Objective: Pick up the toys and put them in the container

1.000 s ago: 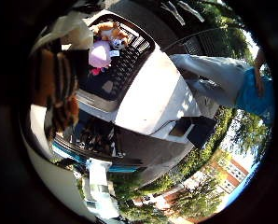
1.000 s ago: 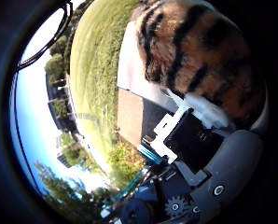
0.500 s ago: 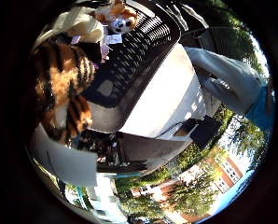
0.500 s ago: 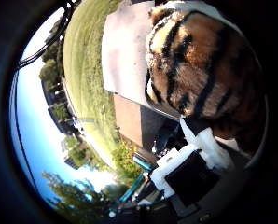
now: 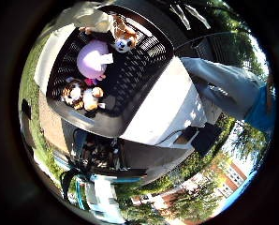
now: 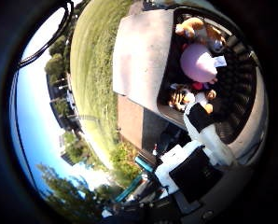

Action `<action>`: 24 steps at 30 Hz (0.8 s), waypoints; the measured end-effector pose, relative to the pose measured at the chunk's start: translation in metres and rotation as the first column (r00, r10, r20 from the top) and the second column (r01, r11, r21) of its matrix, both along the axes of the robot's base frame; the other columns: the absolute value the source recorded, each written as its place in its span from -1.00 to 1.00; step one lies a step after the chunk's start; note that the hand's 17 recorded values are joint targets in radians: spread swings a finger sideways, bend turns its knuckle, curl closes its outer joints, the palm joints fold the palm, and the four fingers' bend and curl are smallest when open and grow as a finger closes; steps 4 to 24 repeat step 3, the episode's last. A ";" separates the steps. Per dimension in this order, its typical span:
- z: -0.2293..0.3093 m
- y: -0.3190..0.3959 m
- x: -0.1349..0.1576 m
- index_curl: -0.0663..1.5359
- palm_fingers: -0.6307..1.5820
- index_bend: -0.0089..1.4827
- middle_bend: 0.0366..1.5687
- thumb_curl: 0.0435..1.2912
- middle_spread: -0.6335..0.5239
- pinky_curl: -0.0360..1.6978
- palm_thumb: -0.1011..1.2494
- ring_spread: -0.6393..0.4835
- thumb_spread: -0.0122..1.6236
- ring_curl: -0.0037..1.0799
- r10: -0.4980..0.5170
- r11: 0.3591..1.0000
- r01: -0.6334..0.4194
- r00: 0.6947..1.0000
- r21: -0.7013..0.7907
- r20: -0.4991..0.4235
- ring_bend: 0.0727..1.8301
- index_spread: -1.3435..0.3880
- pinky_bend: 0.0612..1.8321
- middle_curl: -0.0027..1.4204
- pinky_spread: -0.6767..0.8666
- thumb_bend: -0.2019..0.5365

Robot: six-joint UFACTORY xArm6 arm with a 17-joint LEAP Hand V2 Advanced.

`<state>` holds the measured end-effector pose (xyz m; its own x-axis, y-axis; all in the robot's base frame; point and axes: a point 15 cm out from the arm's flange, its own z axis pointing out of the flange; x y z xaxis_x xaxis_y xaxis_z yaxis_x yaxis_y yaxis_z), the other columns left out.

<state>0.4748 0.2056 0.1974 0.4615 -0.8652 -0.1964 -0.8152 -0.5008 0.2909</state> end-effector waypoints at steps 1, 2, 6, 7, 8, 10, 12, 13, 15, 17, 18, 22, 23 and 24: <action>0.013 -0.003 -0.010 -0.66 -0.49 -0.63 -0.88 -0.35 0.22 -0.43 0.36 0.70 0.37 -0.42 0.008 1.000 -0.008 1.000 -0.003 -0.018 -0.60 0.04 -0.34 -0.59 0.48 -0.53; 0.027 -0.007 -0.020 -0.65 -0.49 -0.64 -0.88 -0.36 0.22 -0.44 0.36 0.70 0.37 -0.43 0.015 1.000 -0.015 0.999 -0.007 -0.039 -0.61 0.04 -0.35 -0.60 0.48 -0.53; 0.040 -0.012 -0.029 -0.64 -0.49 -0.65 -0.88 -0.36 0.23 -0.45 0.36 0.70 0.38 -0.43 0.021 1.000 -0.022 0.998 -0.008 -0.053 -0.62 0.04 -0.37 -0.60 0.48 -0.53; 0.040 -0.012 -0.029 -0.64 -0.49 -0.65 -0.88 -0.36 0.23 -0.45 0.36 0.70 0.38 -0.43 0.021 1.000 -0.022 0.998 -0.008 -0.053 -0.62 0.04 -0.37 -0.60 0.48 -0.53; 0.040 -0.012 -0.029 -0.64 -0.49 -0.65 -0.88 -0.36 0.23 -0.45 0.36 0.70 0.38 -0.43 0.021 1.000 -0.022 0.998 -0.008 -0.053 -0.62 0.04 -0.37 -0.60 0.48 -0.53; 0.040 -0.012 -0.029 -0.64 -0.49 -0.65 -0.88 -0.36 0.23 -0.45 0.36 0.70 0.38 -0.43 0.021 1.000 -0.022 0.998 -0.008 -0.053 -0.62 0.04 -0.37 -0.60 0.48 -0.53; 0.040 -0.012 -0.029 -0.64 -0.49 -0.65 -0.88 -0.36 0.23 -0.45 0.36 0.70 0.38 -0.43 0.021 1.000 -0.022 0.998 -0.008 -0.053 -0.62 0.04 -0.37 -0.60 0.48 -0.53; 0.040 -0.012 -0.029 -0.64 -0.49 -0.65 -0.88 -0.36 0.23 -0.45 0.36 0.70 0.38 -0.43 0.021 1.000 -0.022 0.998 -0.008 -0.053 -0.62 0.04 -0.37 -0.60 0.48 -0.53; 0.040 -0.012 -0.029 -0.64 -0.49 -0.65 -0.88 -0.36 0.23 -0.45 0.36 0.70 0.38 -0.43 0.021 1.000 -0.022 0.998 -0.008 -0.053 -0.62 0.04 -0.37 -0.60 0.48 -0.53; 0.040 -0.012 -0.029 -0.64 -0.49 -0.65 -0.88 -0.36 0.23 -0.45 0.36 0.70 0.38 -0.43 0.021 1.000 -0.022 0.998 -0.008 -0.053 -0.62 0.04 -0.37 -0.60 0.48 -0.53; 0.040 -0.012 -0.029 -0.64 -0.49 -0.65 -0.88 -0.36 0.23 -0.45 0.36 0.70 0.38 -0.43 0.021 1.000 -0.022 0.998 -0.008 -0.053 -0.62 0.04 -0.37 -0.60 0.48 -0.53; 0.040 -0.012 -0.029 -0.64 -0.49 -0.65 -0.88 -0.36 0.23 -0.45 0.36 0.70 0.38 -0.43 0.021 1.000 -0.022 0.998 -0.008 -0.053 -0.62 0.04 -0.37 -0.60 0.48 -0.53; 0.040 -0.012 -0.029 -0.64 -0.49 -0.65 -0.88 -0.36 0.23 -0.45 0.36 0.70 0.38 -0.43 0.021 1.000 -0.022 0.998 -0.008 -0.053 -0.62 0.04 -0.37 -0.60 0.48 -0.53; 0.040 -0.012 -0.029 -0.64 -0.49 -0.65 -0.88 -0.36 0.23 -0.45 0.36 0.70 0.38 -0.43 0.021 1.000 -0.022 0.998 -0.008 -0.053 -0.62 0.04 -0.37 -0.60 0.48 -0.53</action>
